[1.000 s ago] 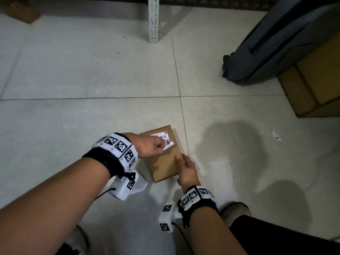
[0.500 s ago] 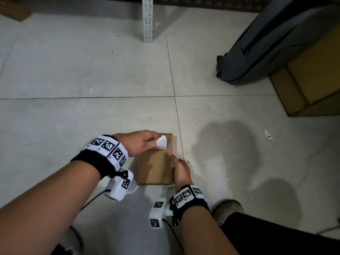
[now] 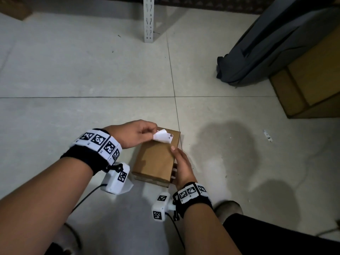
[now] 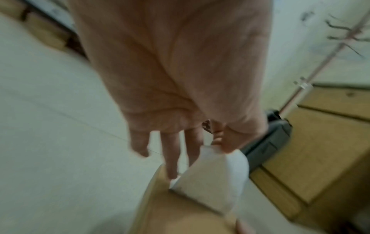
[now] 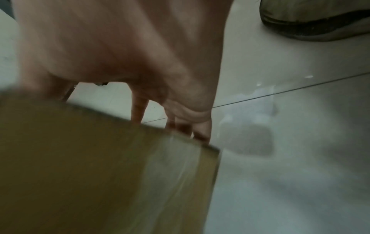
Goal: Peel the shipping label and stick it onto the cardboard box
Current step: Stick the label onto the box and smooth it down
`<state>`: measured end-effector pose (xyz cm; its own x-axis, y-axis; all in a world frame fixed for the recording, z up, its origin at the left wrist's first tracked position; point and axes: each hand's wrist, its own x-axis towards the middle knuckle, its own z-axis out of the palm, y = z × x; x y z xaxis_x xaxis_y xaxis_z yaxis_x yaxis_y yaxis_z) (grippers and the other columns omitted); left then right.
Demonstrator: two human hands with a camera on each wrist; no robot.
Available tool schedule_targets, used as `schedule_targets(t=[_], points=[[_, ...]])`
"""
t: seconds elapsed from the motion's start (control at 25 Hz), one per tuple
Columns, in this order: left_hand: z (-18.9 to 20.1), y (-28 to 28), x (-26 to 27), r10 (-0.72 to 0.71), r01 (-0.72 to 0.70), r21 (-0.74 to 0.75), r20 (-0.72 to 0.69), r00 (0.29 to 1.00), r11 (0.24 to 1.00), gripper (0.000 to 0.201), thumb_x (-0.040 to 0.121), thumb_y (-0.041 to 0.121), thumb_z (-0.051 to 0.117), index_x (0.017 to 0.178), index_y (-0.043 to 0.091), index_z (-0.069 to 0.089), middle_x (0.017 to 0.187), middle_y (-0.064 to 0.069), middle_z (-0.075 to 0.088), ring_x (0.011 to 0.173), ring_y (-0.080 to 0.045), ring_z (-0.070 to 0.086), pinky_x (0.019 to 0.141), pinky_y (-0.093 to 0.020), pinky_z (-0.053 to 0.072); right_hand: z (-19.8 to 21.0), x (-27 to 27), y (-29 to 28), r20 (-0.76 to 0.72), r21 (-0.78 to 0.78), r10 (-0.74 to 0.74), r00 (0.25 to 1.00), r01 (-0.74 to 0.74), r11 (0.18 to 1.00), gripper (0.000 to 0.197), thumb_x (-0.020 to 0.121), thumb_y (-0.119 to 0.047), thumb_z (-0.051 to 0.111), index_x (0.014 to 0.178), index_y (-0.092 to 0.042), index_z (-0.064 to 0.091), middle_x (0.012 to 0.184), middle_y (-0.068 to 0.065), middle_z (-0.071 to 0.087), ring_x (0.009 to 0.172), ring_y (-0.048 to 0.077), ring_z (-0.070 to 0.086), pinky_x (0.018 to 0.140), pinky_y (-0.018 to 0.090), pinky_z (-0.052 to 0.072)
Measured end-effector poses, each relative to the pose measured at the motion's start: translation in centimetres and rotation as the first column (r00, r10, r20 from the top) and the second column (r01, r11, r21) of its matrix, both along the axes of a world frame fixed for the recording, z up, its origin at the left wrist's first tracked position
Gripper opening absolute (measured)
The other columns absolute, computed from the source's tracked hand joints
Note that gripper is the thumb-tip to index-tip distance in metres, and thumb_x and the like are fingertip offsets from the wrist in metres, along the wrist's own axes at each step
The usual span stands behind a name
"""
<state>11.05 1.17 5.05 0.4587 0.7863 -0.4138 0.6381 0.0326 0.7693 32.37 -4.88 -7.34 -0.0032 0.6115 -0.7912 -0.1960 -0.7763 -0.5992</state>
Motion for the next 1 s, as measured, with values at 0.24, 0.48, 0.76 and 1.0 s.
schedule_targets(t=[0.24,0.48,0.76,1.0], points=[[-0.3,-2.3,1.8,-0.103,0.110,0.098,-0.072,0.992,0.989,0.020,0.065,0.028,0.069,0.065,0.013,0.055,0.072,-0.008,0.069,0.078,-0.023,0.068,0.071,-0.042,0.055,-0.2,-0.2,3.1,-0.012,0.119,0.010,1.000,-0.008,0.993,0.061,0.070,-0.059,0.083,0.117,-0.021,0.077,0.113,0.016,0.079,0.105,0.042,0.075,0.097,0.061,0.057],[-0.9,-2.4,1.7,-0.091,0.107,0.264,-0.073,0.993,0.959,0.009,0.071,0.020,0.066,0.071,0.013,0.060,0.068,-0.002,0.064,0.073,-0.021,0.066,0.074,-0.046,0.053,0.5,-0.6,4.2,-0.052,0.108,-0.041,0.998,0.047,0.993,0.063,0.066,-0.062,0.084,0.115,-0.023,0.079,0.112,0.014,0.079,0.104,0.040,0.076,0.096,0.060,0.057],[-2.3,-3.2,2.0,-0.123,0.145,0.366,-0.083,0.989,0.919,0.023,0.081,0.012,0.065,0.102,0.003,0.067,0.075,-0.002,0.065,0.069,-0.017,0.063,0.073,-0.037,0.052,0.3,-0.4,4.1,-0.147,0.082,-0.089,0.985,0.102,0.991,0.069,0.065,-0.059,0.086,0.119,-0.017,0.078,0.120,0.019,0.076,0.110,0.043,0.073,0.101,0.061,0.054],[-4.6,-4.9,0.6,-0.076,0.101,0.495,-0.070,0.995,0.863,0.047,0.096,0.040,0.056,0.139,0.022,0.054,0.145,-0.004,0.057,0.132,-0.016,0.055,0.109,-0.033,0.045,0.5,-0.2,3.5,-0.316,0.070,-0.141,0.938,0.171,0.983,0.066,0.076,-0.054,0.079,0.129,-0.013,0.072,0.129,0.023,0.071,0.120,0.045,0.068,0.108,0.063,0.047]])
